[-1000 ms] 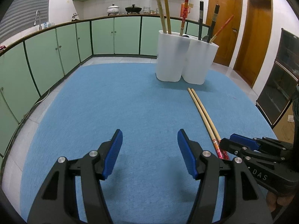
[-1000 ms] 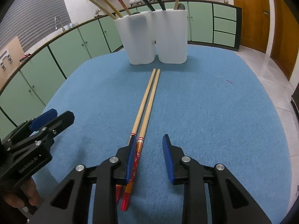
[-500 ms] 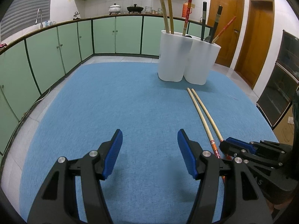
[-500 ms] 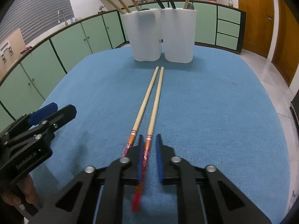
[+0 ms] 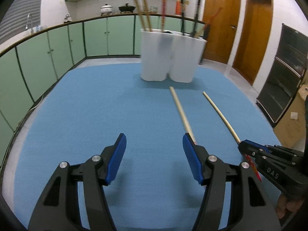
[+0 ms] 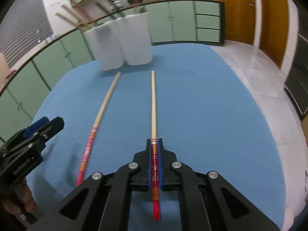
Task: Organize utensils
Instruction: 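Grasp a red-patterned chopstick with the right tool while the left grasps the other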
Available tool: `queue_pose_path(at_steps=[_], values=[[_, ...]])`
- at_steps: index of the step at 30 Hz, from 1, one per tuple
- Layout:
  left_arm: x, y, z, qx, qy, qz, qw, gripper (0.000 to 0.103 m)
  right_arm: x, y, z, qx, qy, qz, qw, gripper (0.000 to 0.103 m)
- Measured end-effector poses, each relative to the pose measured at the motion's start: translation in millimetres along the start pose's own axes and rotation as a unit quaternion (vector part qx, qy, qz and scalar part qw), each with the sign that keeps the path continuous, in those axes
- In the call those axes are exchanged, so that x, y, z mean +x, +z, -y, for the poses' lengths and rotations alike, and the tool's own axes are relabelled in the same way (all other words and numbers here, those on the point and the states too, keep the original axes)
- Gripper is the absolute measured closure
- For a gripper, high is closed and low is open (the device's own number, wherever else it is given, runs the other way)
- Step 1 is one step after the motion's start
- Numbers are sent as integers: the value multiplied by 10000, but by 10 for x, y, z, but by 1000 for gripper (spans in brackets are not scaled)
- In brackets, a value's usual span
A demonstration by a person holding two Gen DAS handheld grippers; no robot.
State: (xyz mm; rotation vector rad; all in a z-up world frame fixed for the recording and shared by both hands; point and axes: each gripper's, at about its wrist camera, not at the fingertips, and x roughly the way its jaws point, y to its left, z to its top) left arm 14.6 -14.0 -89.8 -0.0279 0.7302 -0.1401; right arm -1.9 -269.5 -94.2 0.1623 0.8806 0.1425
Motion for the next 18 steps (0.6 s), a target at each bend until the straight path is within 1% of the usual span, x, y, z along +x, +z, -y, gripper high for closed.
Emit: queue_pose_path(at_steps=[3, 6, 9, 12, 13, 15, 17, 18], values=[[62, 10, 169, 45, -115, -99, 9999, 44, -8, 27, 144, 183, -67, 39, 9998, 98], [133, 16, 322, 134, -204, -212, 9995, 48, -24, 58, 186, 156, -132, 98, 9997, 98], [220, 23, 431, 149, -277, -383, 9988, 50, -22, 58, 243, 192, -91, 100, 9997, 98], [303, 15, 515, 173, -300, -550, 9979, 59, -26, 63, 319, 261, -40, 87, 9996, 98], [324, 9, 531, 184, -296, -593, 9976, 61, -31, 66, 335, 267, -25, 91, 9996, 98], [402, -5, 562, 164, -317, -747, 9966, 71, -47, 68, 357, 254, -7, 104, 9996, 98], [433, -18, 567, 143, -298, -818, 9961, 75, -50, 66, 364, 252, 9, 113, 9996, 98], [435, -13, 571, 149, -286, -820, 9961, 79, -51, 56, 353, 258, 22, 112, 9996, 98]])
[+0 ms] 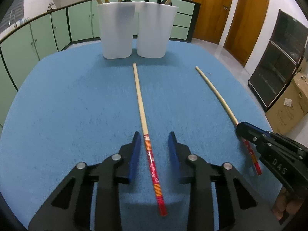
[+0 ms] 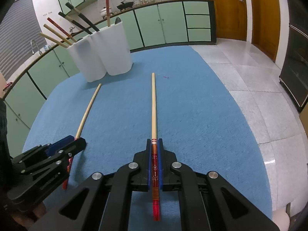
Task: Organize utensils
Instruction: 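Lift both red-patterned chopsticks off the mat, then carry both chopsticks up toward the white holder, raising their red ends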
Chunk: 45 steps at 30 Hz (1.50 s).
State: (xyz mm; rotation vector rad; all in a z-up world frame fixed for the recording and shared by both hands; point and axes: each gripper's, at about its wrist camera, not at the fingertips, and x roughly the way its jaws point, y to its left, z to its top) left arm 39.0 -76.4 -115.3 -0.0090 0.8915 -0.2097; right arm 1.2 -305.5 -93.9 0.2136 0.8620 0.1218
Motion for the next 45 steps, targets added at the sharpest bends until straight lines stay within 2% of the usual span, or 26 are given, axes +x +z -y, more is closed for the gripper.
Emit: queue_pose_path(at_steps=[1, 2, 3, 9, 14, 23, 26, 29, 30, 38, 41, 45], values=[[0, 2, 1, 6, 5, -5, 10000, 82, 4, -3, -3, 9, 15, -2, 10000, 98], [3, 3, -3, 0, 25, -7, 10000, 93, 7, -4, -2, 7, 33, -3, 10000, 98], [3, 7, -11, -32, 28, -16, 10000, 95, 6, -5, -6, -5, 41, -4, 10000, 98], [-84, -48, -106, -135, 58, -21, 9999, 97, -8, -27, -105, -220, 81, -15, 9997, 98], [-197, -130, -320, -355, 294, 2, 9989, 98, 19, -49, -209, -346, 136, -102, 9993, 98], [-150, -32, -527, -466, 430, 10, 9980, 98, 178, 70, -359, -469, 131, -170, 9987, 98], [-166, -43, -521, -452, 422, 32, 9981, 94, 173, 56, -354, -506, 149, -178, 9984, 97], [-198, -67, -527, -453, 420, 90, 9981, 73, 121, 13, -328, -544, 181, -138, 9983, 95], [-225, -94, -530, -455, 452, 127, 9979, 70, 110, 6, -318, -554, 197, -124, 9982, 91], [-392, -330, -592, -455, 458, 120, 9978, 69, -160, -188, -248, -686, 337, 59, 9971, 89], [-438, -393, -572, -405, 487, 110, 9979, 68, -167, -284, -302, -888, 314, -72, 9955, 89], [-450, -401, -563, -382, 495, 99, 9980, 66, -187, -314, -283, -842, 341, -94, 9958, 89]])
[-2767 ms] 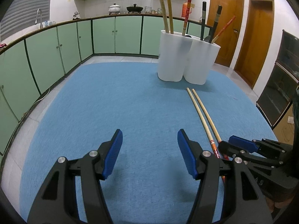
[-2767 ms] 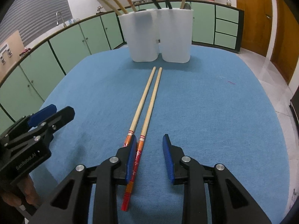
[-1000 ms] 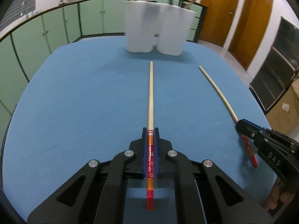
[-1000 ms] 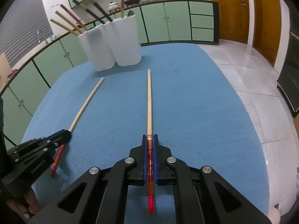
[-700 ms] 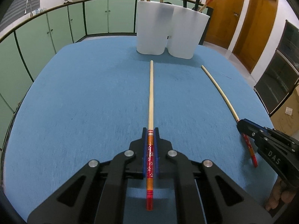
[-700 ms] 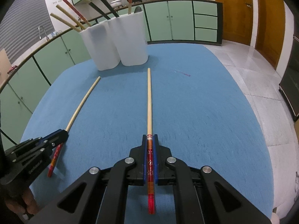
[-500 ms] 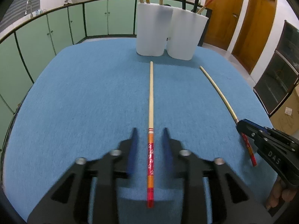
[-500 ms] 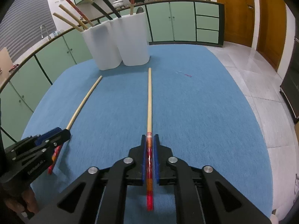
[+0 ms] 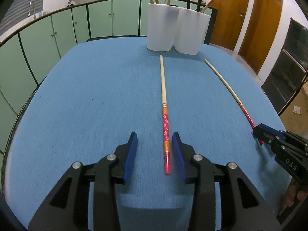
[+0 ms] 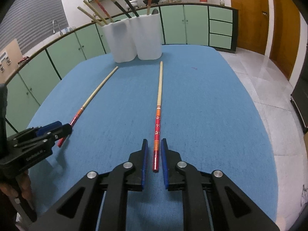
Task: Organize utensils
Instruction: 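Carry both chopsticks up toward the white holder, raising their red ends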
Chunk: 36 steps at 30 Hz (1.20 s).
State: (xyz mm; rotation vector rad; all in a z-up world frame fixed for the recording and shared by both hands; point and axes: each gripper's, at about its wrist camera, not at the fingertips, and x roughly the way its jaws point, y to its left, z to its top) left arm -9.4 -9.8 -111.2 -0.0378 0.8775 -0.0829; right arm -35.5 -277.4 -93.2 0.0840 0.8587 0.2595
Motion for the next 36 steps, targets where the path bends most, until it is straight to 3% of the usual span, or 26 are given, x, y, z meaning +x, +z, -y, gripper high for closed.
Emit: queue_pose_path(at_steps=[23, 28, 30, 36], values=[[-46, -120, 47, 129, 43, 12, 9999, 66, -25, -114, -33, -169, -88, 3, 9998, 93], [-50, -116, -2, -14, 89, 23, 10000, 82, -28, -126, -39, -187, -84, 19, 9998, 97], [-48, -113, -9, -34, 88, 27, 10000, 96, -32, -128, -38, -200, -96, 25, 9998, 97], [-126, -73, 18, 68, 61, 67, 9999, 98, -119, -95, -27, -225, -73, 104, 9997, 98]])
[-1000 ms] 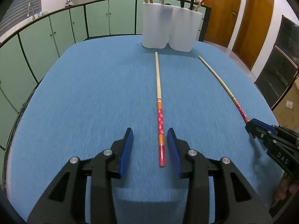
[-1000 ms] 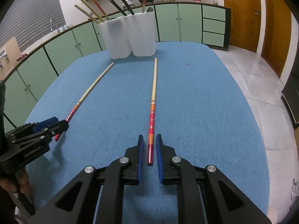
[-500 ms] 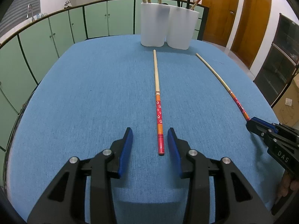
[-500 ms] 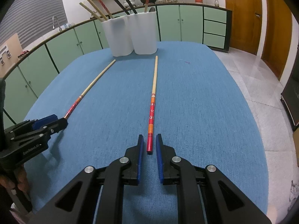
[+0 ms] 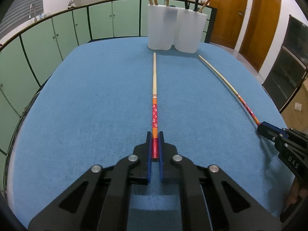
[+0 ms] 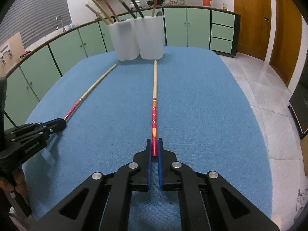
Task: Organize utensils
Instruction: 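Carry both chopsticks up toward the white holder, raising their red ends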
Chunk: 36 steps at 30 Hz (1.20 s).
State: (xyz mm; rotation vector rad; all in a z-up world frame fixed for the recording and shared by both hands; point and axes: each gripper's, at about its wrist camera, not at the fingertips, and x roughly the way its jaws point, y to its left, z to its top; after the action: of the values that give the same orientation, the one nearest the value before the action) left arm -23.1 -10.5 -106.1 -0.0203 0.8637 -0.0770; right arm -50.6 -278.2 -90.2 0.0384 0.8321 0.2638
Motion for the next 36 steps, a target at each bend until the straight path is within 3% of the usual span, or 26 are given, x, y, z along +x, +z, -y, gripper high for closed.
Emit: queue_pose_path(at_steps=[8, 13, 16, 25, 36], values=[[-477, 328, 2, 67, -26, 666, 9978, 98, -355, 282, 56, 75, 162, 362, 9992, 98], [-703, 491, 31, 103, -57, 1043, 9945, 98, -336, 361, 118, 275, 125, 71, 9995, 98], [-648, 456, 59, 179, -40, 1012, 9947, 98, -129, 296, 165, 334, -29, -187, 9993, 98], [-344, 315, 106, 203, -88, 599, 9980, 98, 217, 196, 200, 227, -93, -308, 9992, 97], [-304, 307, 127, 232, -106, 543, 9982, 98, 136, 112, 199, 211, 83, -297, 9993, 92]])
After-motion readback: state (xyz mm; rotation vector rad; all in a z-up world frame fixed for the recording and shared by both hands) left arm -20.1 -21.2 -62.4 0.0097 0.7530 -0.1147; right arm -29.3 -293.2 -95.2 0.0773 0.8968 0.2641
